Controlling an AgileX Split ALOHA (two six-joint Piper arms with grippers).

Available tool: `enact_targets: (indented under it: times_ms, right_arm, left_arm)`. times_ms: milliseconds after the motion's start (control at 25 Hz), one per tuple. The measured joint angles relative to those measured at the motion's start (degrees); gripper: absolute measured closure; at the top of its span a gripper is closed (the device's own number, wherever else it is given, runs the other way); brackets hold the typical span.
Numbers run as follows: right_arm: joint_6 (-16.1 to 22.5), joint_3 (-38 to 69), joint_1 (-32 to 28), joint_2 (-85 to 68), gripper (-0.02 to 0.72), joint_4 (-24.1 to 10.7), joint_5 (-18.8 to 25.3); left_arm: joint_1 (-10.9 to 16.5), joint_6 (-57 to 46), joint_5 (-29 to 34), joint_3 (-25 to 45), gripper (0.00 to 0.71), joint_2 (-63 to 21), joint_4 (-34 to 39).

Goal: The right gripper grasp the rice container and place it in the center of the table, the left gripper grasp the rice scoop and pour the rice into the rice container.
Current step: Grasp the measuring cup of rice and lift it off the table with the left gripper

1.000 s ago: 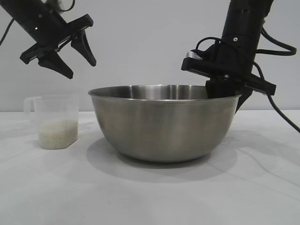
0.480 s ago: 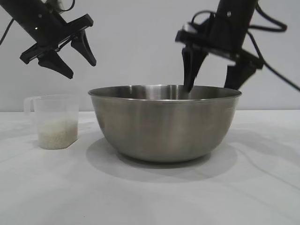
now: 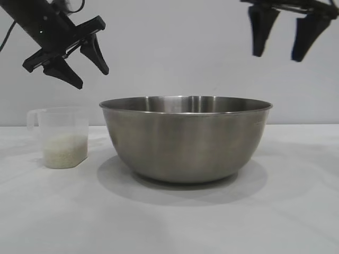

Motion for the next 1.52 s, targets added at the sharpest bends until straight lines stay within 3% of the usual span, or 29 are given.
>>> enact_targets:
  times_ms: [280,680,1320,1520]
  right_arm:
    - [0.00,8.63,-3.03,-10.94,0.178,-0.61,0.00]
    - [0.00,30.24,-3.48,-32.54,0.178,-2.16,0.23]
    - [0.00,61.77,-3.48,-77.05,0.178,-2.06,1.10]
    - [0.00,68.95,-3.48,-90.21,0.178,-0.46,-1.21]
  left_arm:
    - [0.00,0.00,0.00,0.00,0.319,0.00,0.00]
    - [0.00,0.00,0.00,0.00,0.319,0.00,0.00]
    - [0.00,0.00,0.00,0.00,0.319,0.00,0.00]
    - [0.00,0.00,-0.23,0.00,0.319,0.00,0.00]
